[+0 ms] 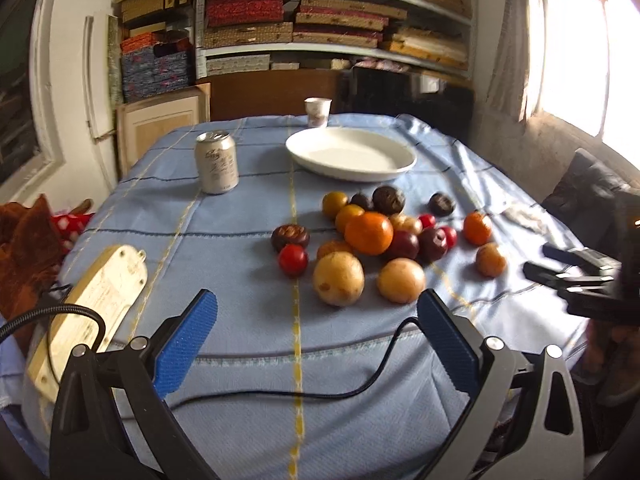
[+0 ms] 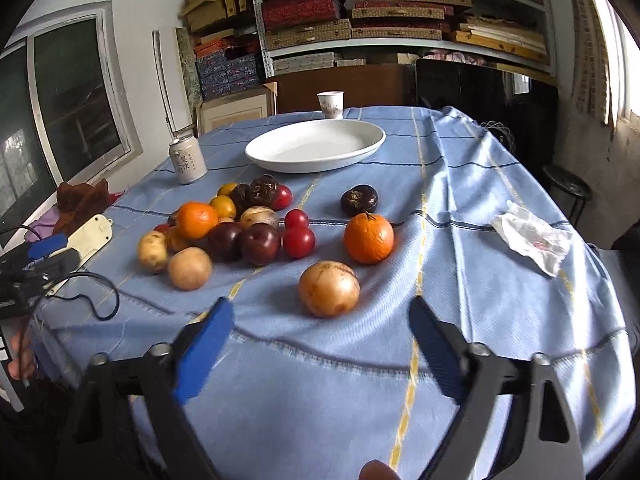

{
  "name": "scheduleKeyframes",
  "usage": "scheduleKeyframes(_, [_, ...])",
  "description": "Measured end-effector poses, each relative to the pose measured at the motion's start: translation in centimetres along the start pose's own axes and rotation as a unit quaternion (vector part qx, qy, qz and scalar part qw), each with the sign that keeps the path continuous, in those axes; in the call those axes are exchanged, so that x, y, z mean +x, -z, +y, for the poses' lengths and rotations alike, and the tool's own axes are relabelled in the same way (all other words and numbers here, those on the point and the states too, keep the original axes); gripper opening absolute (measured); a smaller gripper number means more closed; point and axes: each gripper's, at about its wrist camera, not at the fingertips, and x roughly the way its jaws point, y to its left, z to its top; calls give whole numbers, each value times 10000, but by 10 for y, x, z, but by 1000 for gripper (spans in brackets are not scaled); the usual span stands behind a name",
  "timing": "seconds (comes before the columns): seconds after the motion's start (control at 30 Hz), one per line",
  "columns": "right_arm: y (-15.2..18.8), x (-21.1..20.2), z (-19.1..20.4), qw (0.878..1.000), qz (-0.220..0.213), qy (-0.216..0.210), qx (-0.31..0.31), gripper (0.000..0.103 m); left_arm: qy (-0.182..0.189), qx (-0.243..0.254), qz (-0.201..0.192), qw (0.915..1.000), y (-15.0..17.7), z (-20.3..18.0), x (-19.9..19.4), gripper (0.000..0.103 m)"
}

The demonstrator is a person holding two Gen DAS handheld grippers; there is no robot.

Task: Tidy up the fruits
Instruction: 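Grasp a tan potato with the right tool while the left tool grasps another potato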

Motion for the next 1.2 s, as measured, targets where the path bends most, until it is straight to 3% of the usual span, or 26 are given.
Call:
scheduleKeyframes(0.1, [-9, 18, -1, 9998, 152, 74, -98, 81, 429, -109, -78, 9990, -10, 16, -4, 98])
scheduleKeyframes(0.33, [-16, 50, 2, 9969, 750, -48, -248, 74, 109, 6, -33, 9999, -35, 34, 11, 98])
scheduleKeyframes(0.4, [-14, 54, 3, 9960, 853, -36, -270, 68, 104, -15, 86, 9999, -43, 37, 25, 98])
scheduleKeyframes(0.47, [-12, 58, 2, 9955, 915, 42, -254, 48, 84, 8, 171, 9998, -48, 37, 37, 98])
scheduleKeyframes(0.5, [-11, 58, 0, 9956, 908, 115, -221, 45, 29, 38, 217, 9998, -49, 36, 44, 98])
scheduleKeyframes(0.67, [-10, 43, -7, 9971, 751, 30, -85, 44, 153, 133, 408, 9990, -49, 26, 67, 98])
scheduleKeyframes(0.73, [-10, 28, -9, 9970, 734, -258, -36, 44, 108, 187, 541, 9983, -46, 22, 77, 98])
scheduleKeyframes(0.83, [-7, -6, -11, 9952, 686, -684, -152, 44, 172, 217, 723, 9970, -41, 17, 87, 90])
scheduleKeyframes(0.97, [-5, -39, -13, 9967, 529, -457, -413, 44, 309, 239, 885, 9953, -34, 7, 94, 76])
scheduleKeyframes(1.13, [-13, -47, -14, 9973, 353, -503, -397, 44, 303, 369, 1035, 9935, -24, -6, 102, 75])
scheduleKeyframes(1.2, [-15, -49, -14, 9974, 274, -522, -407, 44, 309, 399, 1140, 9922, -22, -8, 105, 58])
